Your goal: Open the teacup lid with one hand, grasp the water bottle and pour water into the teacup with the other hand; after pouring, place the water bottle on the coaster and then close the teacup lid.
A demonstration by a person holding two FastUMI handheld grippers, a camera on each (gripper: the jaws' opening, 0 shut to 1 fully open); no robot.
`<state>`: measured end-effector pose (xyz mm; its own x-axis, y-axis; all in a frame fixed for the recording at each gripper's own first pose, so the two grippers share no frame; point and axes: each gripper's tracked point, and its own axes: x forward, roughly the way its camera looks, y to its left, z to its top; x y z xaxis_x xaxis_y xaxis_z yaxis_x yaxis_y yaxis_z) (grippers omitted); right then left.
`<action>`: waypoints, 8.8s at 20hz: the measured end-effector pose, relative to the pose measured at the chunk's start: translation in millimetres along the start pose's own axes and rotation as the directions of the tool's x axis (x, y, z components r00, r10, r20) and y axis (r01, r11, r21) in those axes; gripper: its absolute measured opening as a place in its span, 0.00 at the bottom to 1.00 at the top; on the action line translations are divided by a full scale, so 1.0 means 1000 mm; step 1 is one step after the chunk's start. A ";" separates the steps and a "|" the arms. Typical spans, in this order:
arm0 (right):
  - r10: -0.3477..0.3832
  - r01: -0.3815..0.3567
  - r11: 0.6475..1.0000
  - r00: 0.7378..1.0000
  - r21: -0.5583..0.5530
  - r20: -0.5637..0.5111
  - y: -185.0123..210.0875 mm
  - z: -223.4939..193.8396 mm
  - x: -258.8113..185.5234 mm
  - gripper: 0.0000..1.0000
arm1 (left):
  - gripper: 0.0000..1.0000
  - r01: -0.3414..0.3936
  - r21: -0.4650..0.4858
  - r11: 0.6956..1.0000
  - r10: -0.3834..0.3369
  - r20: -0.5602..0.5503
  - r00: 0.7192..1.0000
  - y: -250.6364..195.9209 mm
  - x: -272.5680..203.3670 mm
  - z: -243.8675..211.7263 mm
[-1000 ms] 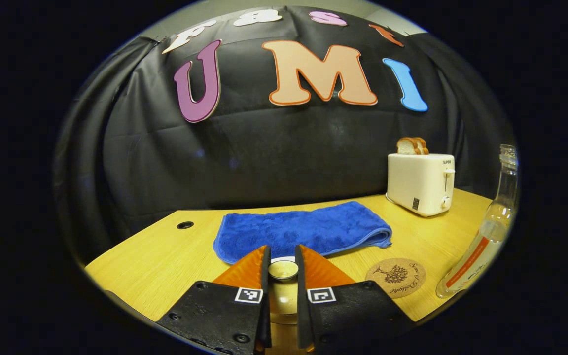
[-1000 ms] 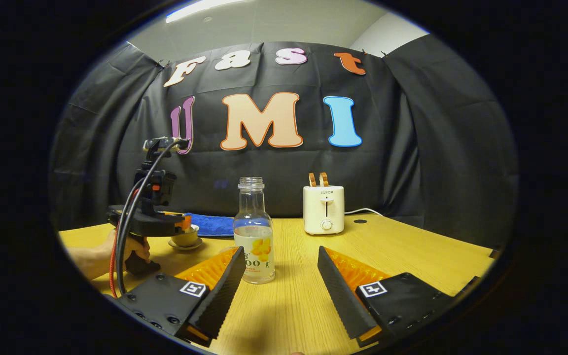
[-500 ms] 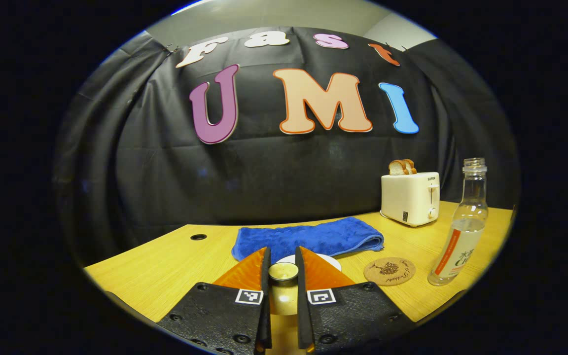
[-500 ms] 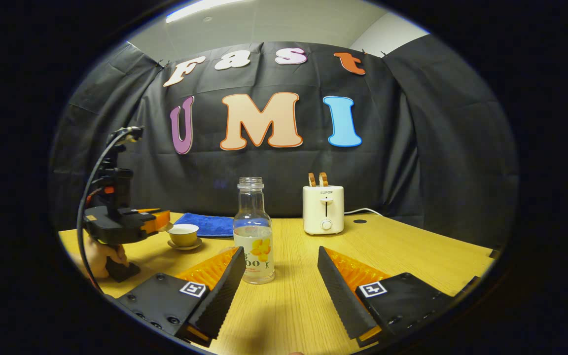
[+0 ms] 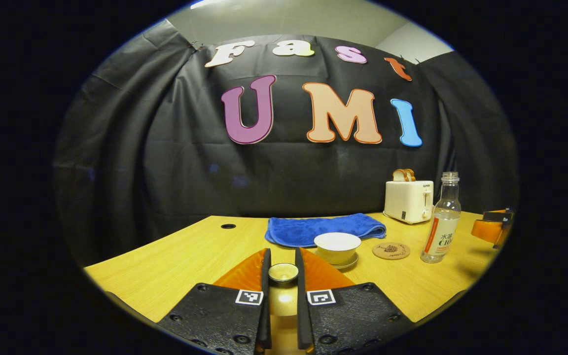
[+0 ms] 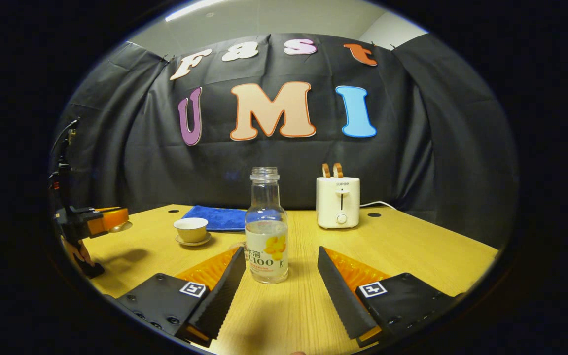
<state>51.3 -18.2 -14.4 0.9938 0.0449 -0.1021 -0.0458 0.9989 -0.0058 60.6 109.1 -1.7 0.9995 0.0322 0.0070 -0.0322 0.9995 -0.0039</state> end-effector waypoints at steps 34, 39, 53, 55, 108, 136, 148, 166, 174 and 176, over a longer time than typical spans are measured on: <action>-0.053 0.012 0.899 0.995 -0.438 -0.081 0.055 -0.008 0.116 0.78 | 0.18 0.030 0.001 1.000 -0.030 -0.004 1.000 -0.002 0.008 -0.001; -0.065 -0.031 0.742 0.991 -0.669 -0.118 0.081 -0.011 0.137 0.77 | 0.18 0.030 0.002 1.000 -0.030 -0.003 1.000 0.002 0.009 -0.002; -0.097 -0.058 0.127 0.993 -0.990 -0.071 0.118 -0.013 0.171 0.77 | 0.18 0.002 0.000 1.000 -0.002 -0.008 1.000 0.019 0.011 -0.002; -0.092 -0.053 0.062 0.994 -0.997 -0.059 0.121 -0.019 0.170 0.77 | 0.18 0.002 0.000 1.000 -0.002 -0.008 1.000 0.018 0.012 -0.002; 0.085 0.160 -0.566 0.987 -0.809 0.135 0.152 0.043 0.167 0.76 | 0.18 0.005 -0.001 1.000 -0.005 -0.010 1.000 0.019 0.012 -0.002; 0.193 -0.235 0.934 0.966 -0.270 -0.174 0.122 0.005 0.167 0.80 | 0.18 -0.006 0.002 1.000 0.006 -0.010 1.000 0.022 0.013 -0.002; 0.194 -0.201 0.979 0.973 -0.043 -0.125 0.118 -0.012 0.175 0.79 | 0.18 -0.005 0.002 1.000 0.005 -0.009 1.000 0.022 0.012 -0.002; 0.165 -0.166 0.986 0.974 0.006 -0.153 0.117 -0.016 0.177 0.81 | 0.18 -0.005 0.002 1.000 0.005 -0.011 1.000 0.023 0.012 -0.003; 0.129 -0.129 0.992 0.972 0.012 -0.196 0.110 -0.024 0.175 0.97 | 0.18 -0.004 0.001 1.000 0.004 -0.012 1.000 0.023 0.012 -0.003; 0.135 -0.138 0.990 0.968 0.002 -0.210 0.111 -0.025 0.170 0.95 | 0.18 -0.004 -0.001 1.000 0.004 -0.013 1.000 0.023 0.012 -0.004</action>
<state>212.3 100.4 -57.3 0.9346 0.1766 -0.3087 -0.1823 0.9832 0.0104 71.9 132.7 -5.3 0.9993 0.0363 -0.0055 -0.0363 0.9993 -0.0045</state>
